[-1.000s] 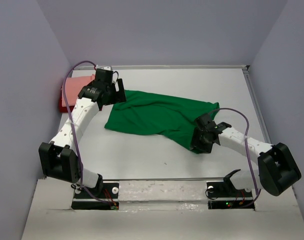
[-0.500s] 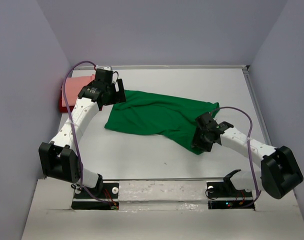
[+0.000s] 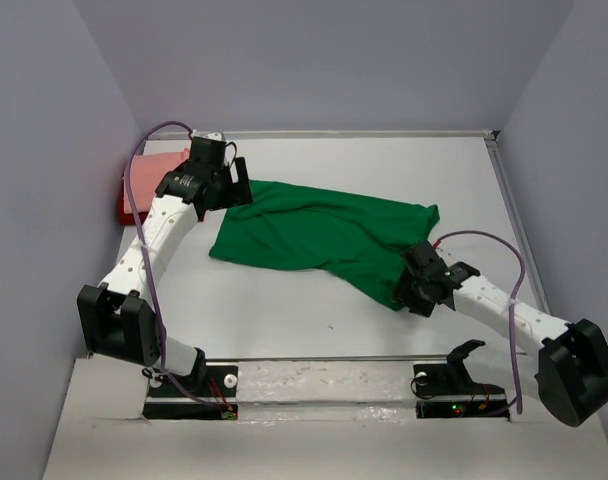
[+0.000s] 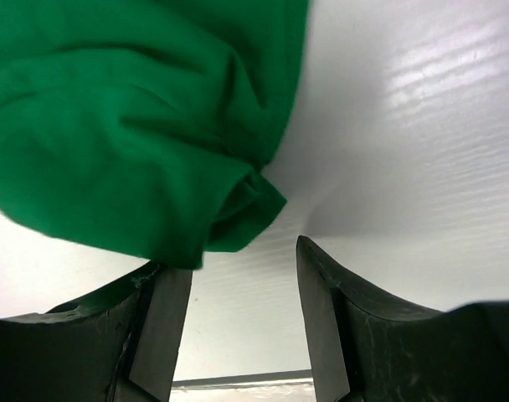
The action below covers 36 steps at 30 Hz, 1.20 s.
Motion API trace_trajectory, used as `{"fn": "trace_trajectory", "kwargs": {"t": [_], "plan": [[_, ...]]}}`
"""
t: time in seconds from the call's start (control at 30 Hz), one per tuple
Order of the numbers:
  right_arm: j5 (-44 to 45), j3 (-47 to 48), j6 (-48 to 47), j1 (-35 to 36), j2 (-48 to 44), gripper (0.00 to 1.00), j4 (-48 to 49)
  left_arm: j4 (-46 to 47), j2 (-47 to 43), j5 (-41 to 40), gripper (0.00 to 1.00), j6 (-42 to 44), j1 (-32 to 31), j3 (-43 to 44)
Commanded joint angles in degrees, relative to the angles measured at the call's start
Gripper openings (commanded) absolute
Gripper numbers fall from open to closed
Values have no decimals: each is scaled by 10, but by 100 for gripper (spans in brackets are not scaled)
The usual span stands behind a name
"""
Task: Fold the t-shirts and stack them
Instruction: Flatten the tshirt out
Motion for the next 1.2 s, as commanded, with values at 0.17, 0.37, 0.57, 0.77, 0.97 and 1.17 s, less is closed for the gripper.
{"fn": "trace_trajectory", "kwargs": {"t": [0.17, 0.37, 0.57, 0.77, 0.97, 1.17], "plan": [[-59, -70, 12, 3, -51, 59, 118, -7, -26, 1, 99, 14, -3, 27], [-63, -43, -1, 3, -17, 52, 115, -7, -27, 2, 99, 12, -4, 30], [-55, -30, 10, 3, -13, 46, 105, -12, -32, -5, 99, 14, -4, 28], [-30, -20, 15, 3, -42, 33, 67, -10, -33, -6, 99, 14, -4, 26], [-22, 10, 13, 3, -19, 0, 49, -1, -30, -5, 99, 5, -3, 12], [3, 40, -7, 3, -10, 0, 39, 13, -31, -47, 99, 0, -4, -46]]}}
